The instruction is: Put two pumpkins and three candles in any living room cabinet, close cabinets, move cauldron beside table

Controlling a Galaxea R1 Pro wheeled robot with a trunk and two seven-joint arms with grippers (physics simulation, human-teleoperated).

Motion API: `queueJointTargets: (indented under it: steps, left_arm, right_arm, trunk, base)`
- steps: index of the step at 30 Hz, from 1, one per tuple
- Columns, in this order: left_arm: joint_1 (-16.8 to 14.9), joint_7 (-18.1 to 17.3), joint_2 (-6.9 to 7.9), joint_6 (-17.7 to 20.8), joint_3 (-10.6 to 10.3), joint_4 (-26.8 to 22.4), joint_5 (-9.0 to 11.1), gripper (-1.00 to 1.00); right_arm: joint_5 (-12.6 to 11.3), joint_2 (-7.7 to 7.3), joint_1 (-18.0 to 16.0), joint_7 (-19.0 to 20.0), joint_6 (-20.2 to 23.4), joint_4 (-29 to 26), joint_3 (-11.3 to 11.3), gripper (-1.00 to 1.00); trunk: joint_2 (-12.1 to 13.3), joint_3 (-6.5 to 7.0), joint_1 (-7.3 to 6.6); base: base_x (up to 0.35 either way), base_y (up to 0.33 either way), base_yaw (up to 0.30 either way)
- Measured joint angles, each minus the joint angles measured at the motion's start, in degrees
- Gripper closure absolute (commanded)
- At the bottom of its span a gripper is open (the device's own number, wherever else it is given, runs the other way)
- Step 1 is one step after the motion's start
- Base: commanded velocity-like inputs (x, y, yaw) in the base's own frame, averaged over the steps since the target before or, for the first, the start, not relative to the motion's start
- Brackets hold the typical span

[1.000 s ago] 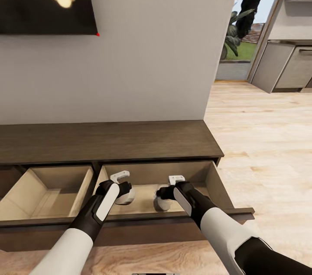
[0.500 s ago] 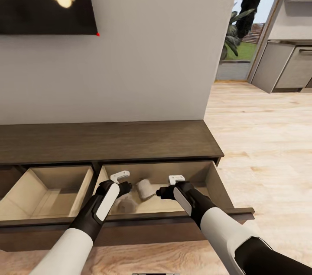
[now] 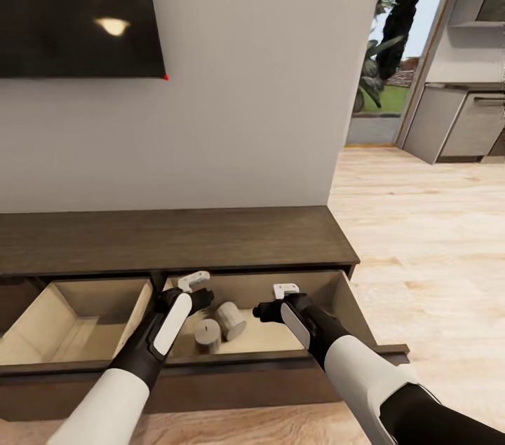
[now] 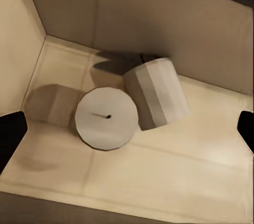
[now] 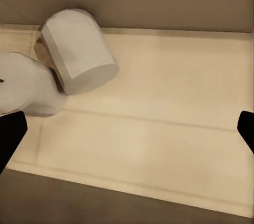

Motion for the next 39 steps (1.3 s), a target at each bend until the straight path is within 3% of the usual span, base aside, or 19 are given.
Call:
queueJointTargets:
  steps: [4,8,14,29,39]
  left_arm:
    - [0.0,0.2,0.37,0.1,-0.2,-2.6,4.3,-1.0]
    - [0.0,0.3,0.46,1.8,-0.2,-3.3,6.0,-1.0]
    - [0.0,0.4,0.45,5.1,-0.1,-5.3,6.2,-1.0]
    - [0.1,0.4,0.5,5.4,0.2,-5.5,6.4,-1.0]
    - [0.1,0.4,0.51,5.4,1.6,-5.6,6.4,-1.0]
  right_arm:
    - [-0.1,0.0,0.0,0.0,0.0,0.0,0.0,-1.0]
    - [-0.1,0.0,0.0,0.0,0.0,0.0,0.0,-1.0]
    - [-0.1,0.0,0.0,0.0,-0.1,0.0,0.0,-1.0]
    - [-0.2,0.0,0.0,0.0,-0.1,0.0,-0.1,-1.0]
    - [-0.2,0.0,0.0,0.0,-0.1,-0.2,-0.1,-1.0]
  trunk:
    - [0.1,0.89,-0.1]
    - [0.1,1.77,-0.21]
    - [0.2,3.1,-0.36]
    - [0.4,6.43,-0.74]
    - [0.9,8.61,-1.16]
  base:
    - [0.0,0.0,0.0]
    - [0.0,0.0,0.0]
    - [0.0,0.0,0.0]
    - [-0.105,0.0,0.0]
    - [-0.18,0.0,0.0]
